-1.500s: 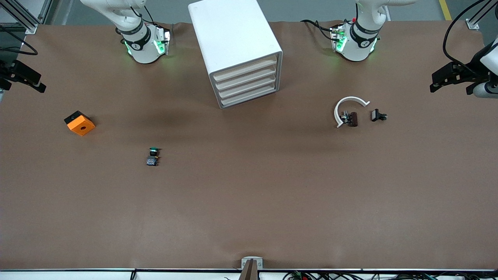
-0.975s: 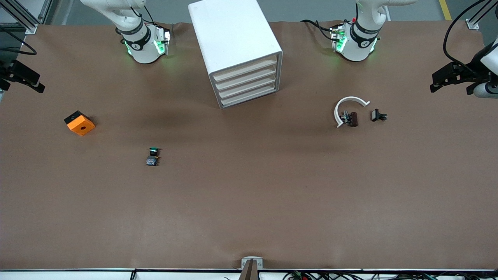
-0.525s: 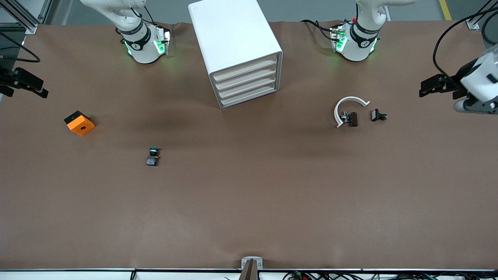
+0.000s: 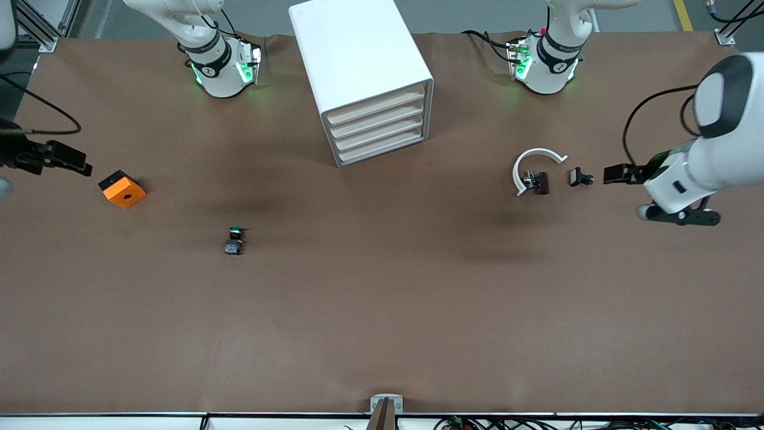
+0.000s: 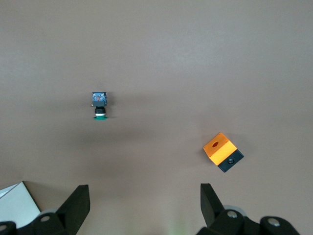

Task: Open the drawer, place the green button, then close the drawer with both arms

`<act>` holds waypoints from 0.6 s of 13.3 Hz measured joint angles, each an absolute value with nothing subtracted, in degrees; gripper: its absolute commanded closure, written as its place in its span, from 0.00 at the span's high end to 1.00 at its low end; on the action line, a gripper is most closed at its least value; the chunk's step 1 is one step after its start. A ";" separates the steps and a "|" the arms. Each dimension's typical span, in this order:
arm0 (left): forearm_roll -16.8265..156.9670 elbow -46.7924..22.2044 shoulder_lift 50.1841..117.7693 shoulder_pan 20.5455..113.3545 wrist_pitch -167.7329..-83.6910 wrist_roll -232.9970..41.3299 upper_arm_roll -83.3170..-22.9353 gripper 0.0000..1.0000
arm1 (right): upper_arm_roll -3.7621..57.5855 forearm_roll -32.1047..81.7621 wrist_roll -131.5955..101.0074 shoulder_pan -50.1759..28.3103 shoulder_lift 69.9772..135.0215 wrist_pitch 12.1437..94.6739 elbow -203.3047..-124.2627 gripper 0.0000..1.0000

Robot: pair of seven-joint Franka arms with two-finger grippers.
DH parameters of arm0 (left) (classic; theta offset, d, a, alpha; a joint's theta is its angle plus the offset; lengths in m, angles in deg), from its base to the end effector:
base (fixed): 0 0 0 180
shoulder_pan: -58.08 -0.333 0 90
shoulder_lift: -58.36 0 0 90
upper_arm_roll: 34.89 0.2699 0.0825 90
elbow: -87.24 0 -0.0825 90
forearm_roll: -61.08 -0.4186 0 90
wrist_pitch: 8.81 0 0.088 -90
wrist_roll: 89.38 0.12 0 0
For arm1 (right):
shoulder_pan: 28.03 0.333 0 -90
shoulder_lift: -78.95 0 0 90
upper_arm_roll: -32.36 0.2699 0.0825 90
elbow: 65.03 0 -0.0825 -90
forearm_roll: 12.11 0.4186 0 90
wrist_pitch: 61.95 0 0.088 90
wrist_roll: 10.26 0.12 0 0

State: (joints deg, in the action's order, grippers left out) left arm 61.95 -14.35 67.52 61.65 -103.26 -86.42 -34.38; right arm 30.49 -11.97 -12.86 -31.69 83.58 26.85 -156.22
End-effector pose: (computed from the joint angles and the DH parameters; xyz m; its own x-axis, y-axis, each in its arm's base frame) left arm 0.5949 -0.0336 0.3753 0.9548 -0.1013 -0.2796 -0.0976 -0.9949 0.0273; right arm 0.5988 -0.0572 0.5052 0.9912 -0.0506 -0.1221 -0.0516 -0.9987 -0.0053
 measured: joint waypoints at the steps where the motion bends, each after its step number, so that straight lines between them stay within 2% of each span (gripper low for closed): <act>1: 62.10 -15.10 68.62 62.35 -105.02 -88.55 -35.20 1.00 | 30.45 -11.97 -12.86 -31.79 85.08 27.13 -156.06 1.00; 5: 62.13 -15.55 73.71 67.99 -109.52 -101.90 -37.28 1.00 | 30.50 -11.60 -12.74 -31.94 87.08 27.38 -155.29 1.00; 8: 62.14 -14.81 76.92 73.45 -111.50 -114.07 -37.48 1.00 | 30.96 -7.13 -7.61 -31.49 88.57 28.90 -155.59 1.00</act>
State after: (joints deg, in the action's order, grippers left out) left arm 62.14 -14.81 76.92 73.45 -111.50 -114.07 -37.48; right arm 30.96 -7.13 -7.61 -31.49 88.57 28.90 -155.59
